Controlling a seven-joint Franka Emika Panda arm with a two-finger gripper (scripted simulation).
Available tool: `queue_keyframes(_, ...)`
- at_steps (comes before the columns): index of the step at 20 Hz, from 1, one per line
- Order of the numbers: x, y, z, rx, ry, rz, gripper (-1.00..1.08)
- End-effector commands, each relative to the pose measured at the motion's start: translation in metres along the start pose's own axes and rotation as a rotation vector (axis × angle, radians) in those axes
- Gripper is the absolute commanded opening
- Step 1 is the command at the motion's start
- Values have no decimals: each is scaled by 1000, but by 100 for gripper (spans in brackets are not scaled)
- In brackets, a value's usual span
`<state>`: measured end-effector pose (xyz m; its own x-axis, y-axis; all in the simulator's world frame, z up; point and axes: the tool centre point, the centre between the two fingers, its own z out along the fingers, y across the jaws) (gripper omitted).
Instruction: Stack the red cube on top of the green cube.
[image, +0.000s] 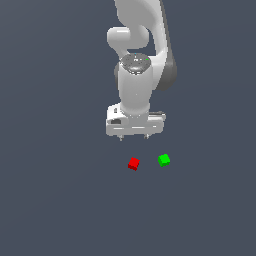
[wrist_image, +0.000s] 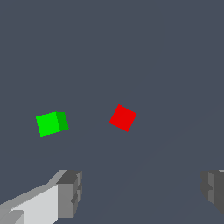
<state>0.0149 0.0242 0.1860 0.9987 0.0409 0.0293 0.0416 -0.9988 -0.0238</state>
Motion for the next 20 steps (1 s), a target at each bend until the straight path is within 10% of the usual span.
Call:
queue_keyframes(1,0,0,0,0,0,0,100)
queue_keyframes(20,17,-3,59,-17,-11,236,100)
